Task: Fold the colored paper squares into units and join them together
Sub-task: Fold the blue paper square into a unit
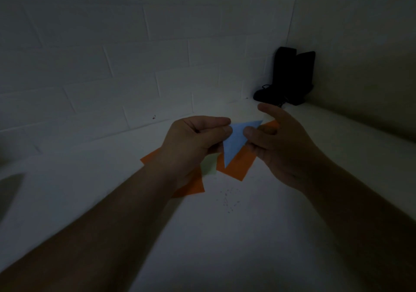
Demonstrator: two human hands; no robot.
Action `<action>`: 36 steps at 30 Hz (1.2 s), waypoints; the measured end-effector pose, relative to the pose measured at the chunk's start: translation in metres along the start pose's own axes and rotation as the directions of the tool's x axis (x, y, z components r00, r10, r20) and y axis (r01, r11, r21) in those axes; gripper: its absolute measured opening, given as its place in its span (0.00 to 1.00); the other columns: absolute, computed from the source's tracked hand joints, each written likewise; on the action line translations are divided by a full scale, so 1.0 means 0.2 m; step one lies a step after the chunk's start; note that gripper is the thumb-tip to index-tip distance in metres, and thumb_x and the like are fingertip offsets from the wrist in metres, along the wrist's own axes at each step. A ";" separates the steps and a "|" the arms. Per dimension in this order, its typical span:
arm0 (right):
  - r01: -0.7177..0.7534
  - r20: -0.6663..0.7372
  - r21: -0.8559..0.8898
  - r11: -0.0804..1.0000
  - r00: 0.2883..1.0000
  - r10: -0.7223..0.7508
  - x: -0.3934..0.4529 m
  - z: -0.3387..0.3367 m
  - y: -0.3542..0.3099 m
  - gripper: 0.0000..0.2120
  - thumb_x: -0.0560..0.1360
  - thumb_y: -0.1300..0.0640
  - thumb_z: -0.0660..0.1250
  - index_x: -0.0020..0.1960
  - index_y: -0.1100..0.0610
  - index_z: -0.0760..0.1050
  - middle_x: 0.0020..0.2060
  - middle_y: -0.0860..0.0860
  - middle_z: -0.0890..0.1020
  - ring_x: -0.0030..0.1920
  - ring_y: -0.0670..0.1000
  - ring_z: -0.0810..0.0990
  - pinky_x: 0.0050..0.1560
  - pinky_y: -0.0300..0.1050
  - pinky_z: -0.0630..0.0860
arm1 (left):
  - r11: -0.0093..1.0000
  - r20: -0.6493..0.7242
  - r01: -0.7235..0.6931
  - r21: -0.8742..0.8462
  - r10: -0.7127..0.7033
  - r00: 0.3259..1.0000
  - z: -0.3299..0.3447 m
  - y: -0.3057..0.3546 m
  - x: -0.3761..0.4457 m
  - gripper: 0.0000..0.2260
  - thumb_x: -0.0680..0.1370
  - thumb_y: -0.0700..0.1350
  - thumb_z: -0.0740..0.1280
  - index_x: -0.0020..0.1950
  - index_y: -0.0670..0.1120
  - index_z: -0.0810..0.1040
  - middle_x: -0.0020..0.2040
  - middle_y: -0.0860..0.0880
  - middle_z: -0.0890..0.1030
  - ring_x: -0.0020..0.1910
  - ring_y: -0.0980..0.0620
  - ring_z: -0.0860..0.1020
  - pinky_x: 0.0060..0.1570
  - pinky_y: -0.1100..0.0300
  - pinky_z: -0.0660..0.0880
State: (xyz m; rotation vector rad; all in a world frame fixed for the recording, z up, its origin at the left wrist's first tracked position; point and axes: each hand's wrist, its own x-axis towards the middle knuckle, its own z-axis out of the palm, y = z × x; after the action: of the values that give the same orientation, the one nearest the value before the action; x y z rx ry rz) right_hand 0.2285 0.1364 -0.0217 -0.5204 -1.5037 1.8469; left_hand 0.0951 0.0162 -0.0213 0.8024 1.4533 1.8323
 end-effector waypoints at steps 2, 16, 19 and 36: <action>0.007 0.017 0.005 1.000 1.000 -0.007 0.00 0.01 0.01 0.29 0.76 0.67 0.70 0.74 0.53 0.66 0.34 0.50 0.85 0.47 0.51 0.86 0.48 0.46 0.83 | 1.000 -0.015 -0.007 -0.010 0.007 1.000 0.00 0.00 0.00 0.08 0.77 0.34 0.72 0.55 0.40 0.85 0.48 0.41 0.88 0.47 0.46 0.87 0.48 0.55 0.84; 0.050 0.001 -0.055 0.997 0.999 -0.050 -0.01 0.04 0.03 0.36 0.74 0.68 0.72 0.77 0.53 0.61 0.41 0.55 0.87 0.48 0.54 0.87 0.43 0.45 0.83 | 0.996 -0.053 -0.017 -0.085 0.013 0.998 0.01 0.00 0.01 0.07 0.77 0.33 0.72 0.54 0.40 0.84 0.49 0.40 0.87 0.47 0.44 0.87 0.46 0.56 0.84; 0.055 -0.034 -0.134 0.989 0.998 -0.060 0.00 0.04 0.02 0.37 0.72 0.69 0.74 0.76 0.53 0.64 0.37 0.54 0.87 0.43 0.52 0.87 0.42 0.46 0.84 | 0.997 -0.066 -0.036 -0.067 0.031 0.997 0.01 0.00 0.00 0.07 0.77 0.33 0.73 0.54 0.40 0.85 0.48 0.41 0.87 0.47 0.44 0.87 0.47 0.55 0.84; 0.008 0.043 -0.046 0.999 0.999 -0.006 0.00 0.05 0.03 0.37 0.73 0.70 0.72 0.77 0.54 0.63 0.32 0.55 0.83 0.35 0.51 0.83 0.46 0.51 0.81 | 0.990 -0.110 -0.117 -0.080 0.108 0.988 0.03 0.00 0.00 0.07 0.77 0.34 0.73 0.54 0.40 0.84 0.46 0.44 0.88 0.44 0.48 0.87 0.45 0.59 0.83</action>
State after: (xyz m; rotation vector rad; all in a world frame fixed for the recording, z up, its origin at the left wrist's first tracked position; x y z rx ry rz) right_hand 0.2211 0.1292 -0.0257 -0.4997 -1.5781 1.8322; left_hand 0.0998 0.0208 -0.0208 0.7694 1.4080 2.0356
